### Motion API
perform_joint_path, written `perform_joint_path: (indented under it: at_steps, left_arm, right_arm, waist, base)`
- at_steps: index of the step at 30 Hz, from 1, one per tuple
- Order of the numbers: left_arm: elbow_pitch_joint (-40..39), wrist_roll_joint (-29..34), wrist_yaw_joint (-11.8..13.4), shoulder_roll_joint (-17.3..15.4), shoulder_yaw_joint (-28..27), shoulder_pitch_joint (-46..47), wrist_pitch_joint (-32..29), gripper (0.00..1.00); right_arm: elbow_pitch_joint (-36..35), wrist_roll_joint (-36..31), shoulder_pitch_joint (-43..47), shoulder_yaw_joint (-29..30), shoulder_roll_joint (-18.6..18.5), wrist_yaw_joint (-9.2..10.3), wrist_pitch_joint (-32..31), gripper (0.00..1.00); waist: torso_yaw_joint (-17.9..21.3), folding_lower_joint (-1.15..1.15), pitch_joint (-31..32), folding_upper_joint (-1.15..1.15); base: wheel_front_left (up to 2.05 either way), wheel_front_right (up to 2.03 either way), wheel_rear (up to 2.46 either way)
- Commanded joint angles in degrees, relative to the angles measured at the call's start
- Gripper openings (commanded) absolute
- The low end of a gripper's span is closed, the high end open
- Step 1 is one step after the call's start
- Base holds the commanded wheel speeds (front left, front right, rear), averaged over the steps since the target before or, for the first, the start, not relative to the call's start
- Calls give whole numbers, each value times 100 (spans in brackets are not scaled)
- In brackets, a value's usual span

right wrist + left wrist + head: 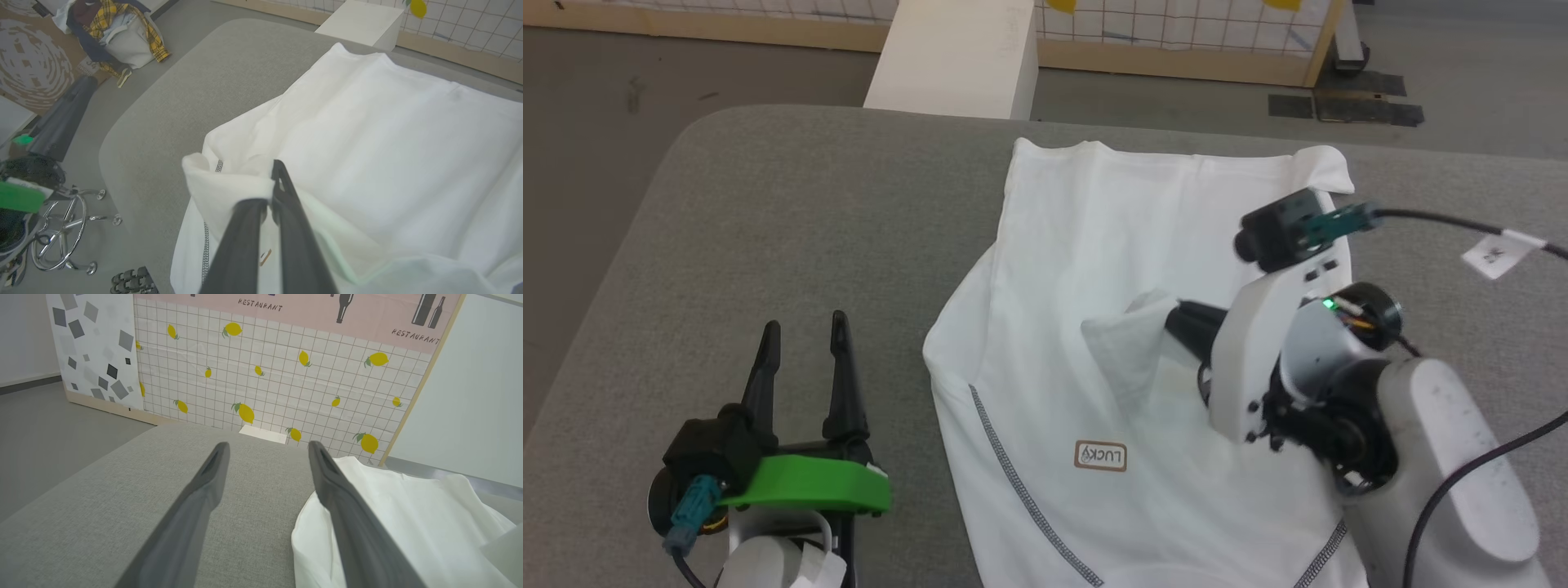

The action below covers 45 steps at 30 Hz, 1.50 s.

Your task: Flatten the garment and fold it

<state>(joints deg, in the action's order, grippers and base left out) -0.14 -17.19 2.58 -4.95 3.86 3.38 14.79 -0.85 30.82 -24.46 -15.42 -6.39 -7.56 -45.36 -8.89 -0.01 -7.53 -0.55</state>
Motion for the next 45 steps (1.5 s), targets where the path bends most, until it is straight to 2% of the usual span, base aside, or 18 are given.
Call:
perform_joint_path:
  at_steps: [1, 7, 13, 21, 24, 25, 26, 31, 35, 40, 45]
  left_arm:
    - [5, -48, -2, 34, -2, -75, 20, 100]
    - [23, -83, -16, 54, 14, -94, 20, 100]
    - [63, -104, -34, 73, 14, -88, 20, 100]
    - [124, -104, -37, 99, 46, -69, 20, 100]
    - [135, -107, -41, 107, 59, -52, 20, 100]
    - [136, -107, -41, 109, 59, -49, 20, 100]
    - [139, -106, -43, 111, 60, -48, 20, 100]
    - [172, -106, -50, 102, 48, -67, 20, 100]
    - [196, -116, -40, 68, 21, -109, 19, 100]
    - [175, -137, -23, 6, 3, -186, -24, 100]
    - [131, -158, 0, -16, 13, -225, -67, 100]
  right_arm:
    - [93, 34, 151, -192, 31, 8, 46, 0]
    - [572, 32, 474, -838, 91, 8, 196, 0]
    - [1050, 45, 770, -1245, 58, 8, 160, 0]
    - [1196, 310, 1052, -1866, 65, 8, 39, 0]
    - [1255, 310, 1028, -1918, 103, 8, 197, 0]
    - [1250, 331, 1009, -1913, 118, 8, 256, 85]
    - [1235, 347, 972, -1914, 125, 8, 320, 100]
    - [978, 527, 823, -1731, 89, 8, 550, 100]
    - [521, 747, 794, -1217, 42, 8, 796, 100]
    - [-145, 870, 849, -227, 47, 8, 1079, 100]
    - [-708, 757, 931, 1093, 138, 8, 1504, 100]
  waist:
    - [-164, 1, -51, 53]
    - [-321, 1, -104, 53]
    - [-348, 1, -132, 53]
    - [-220, 1, -130, 53]
    - [-182, 1, -133, 53]
    - [-170, 1, -131, 53]
    - [-157, 1, -125, 53]
    - [-85, 1, -55, 53]
    - [-2, 1, 59, 53]
    - [157, 1, 180, 53]
    - [324, 1, 204, 53]
  base:
    - [0, 0, 0]
    - [0, 0, 0]
    - [0, 0, 0]
    - [0, 0, 0]
    - [0, 0, 0]
    - [0, 0, 0]
    - [0, 0, 0]
    - [0, 0, 0]
    - [0, 0, 0]
    - [0, 0, 0]
    - [0, 0, 0]
